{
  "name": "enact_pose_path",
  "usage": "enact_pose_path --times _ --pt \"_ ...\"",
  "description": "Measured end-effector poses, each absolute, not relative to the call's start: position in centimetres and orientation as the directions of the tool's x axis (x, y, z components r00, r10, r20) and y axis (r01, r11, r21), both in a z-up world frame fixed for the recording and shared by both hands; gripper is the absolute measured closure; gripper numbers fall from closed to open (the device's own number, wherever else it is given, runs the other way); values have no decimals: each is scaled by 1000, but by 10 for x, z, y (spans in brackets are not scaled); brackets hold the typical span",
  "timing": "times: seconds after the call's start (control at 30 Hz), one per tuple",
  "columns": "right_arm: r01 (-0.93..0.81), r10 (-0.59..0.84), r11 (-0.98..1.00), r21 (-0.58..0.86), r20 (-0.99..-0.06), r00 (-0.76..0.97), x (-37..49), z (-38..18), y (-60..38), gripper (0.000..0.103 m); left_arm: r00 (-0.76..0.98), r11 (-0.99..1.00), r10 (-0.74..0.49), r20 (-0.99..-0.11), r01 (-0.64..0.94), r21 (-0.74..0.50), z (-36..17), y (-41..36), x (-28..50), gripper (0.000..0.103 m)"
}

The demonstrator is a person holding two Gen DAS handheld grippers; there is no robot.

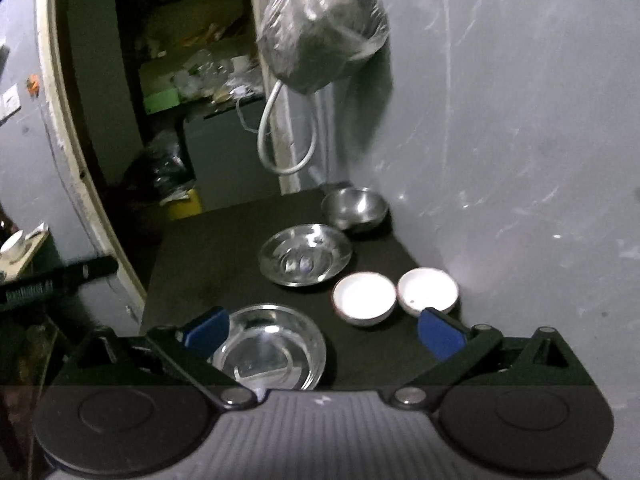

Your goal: Organize plates and bowls

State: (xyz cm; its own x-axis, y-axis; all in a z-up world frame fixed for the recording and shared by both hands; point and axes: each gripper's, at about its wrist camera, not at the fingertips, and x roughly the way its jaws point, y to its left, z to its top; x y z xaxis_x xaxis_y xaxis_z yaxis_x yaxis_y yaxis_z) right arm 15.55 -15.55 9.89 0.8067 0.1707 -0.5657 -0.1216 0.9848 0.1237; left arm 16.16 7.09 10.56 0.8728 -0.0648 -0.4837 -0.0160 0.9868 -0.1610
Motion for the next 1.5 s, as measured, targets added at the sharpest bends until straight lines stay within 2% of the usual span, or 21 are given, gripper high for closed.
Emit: enact_pose_path --times 0.2,0.4,0.53,0.63,0.73,0.9,1.1,1.3,1.5 --pt "-125 175 984 128 -549 817 180 140 -173 0 835 984 -138 -533 54 -171 135 76 181 1" --pt "-245 194 969 -33 -515 835 237 167 -170 0 858 994 -89 -506 45 -98 165 58 227 1" --pt "-270 213 962 -32 -526 823 285 150 -174 0 856 999 -32 -515 33 -7 168 29 273 1" --pt "-261 226 965 17 -556 800 322 124 -185 0 839 1000 -14 -544 25 14 153 5 314 1" --pt "-244 236 968 65 -572 785 352 94 -197 0 833 999 4 -553 -23 -26 133 -6 344 1" --pt "-202 239 971 130 -593 768 381 50 -207 0 767 990 44 -640 -119 -76 81 -10 380 1" --pt "-167 271 962 218 -662 699 411 -9 -205 0 693 994 51 -719 -106 -33 19 -14 414 1" --pt "-193 300 954 230 -695 653 437 -41 -186 0 655 990 91 -750 -139 -2 -14 -6 440 1" --pt "-220 327 945 242 -712 621 452 -56 -174 1 625 990 79 -777 -142 -13 -32 1 454 1"
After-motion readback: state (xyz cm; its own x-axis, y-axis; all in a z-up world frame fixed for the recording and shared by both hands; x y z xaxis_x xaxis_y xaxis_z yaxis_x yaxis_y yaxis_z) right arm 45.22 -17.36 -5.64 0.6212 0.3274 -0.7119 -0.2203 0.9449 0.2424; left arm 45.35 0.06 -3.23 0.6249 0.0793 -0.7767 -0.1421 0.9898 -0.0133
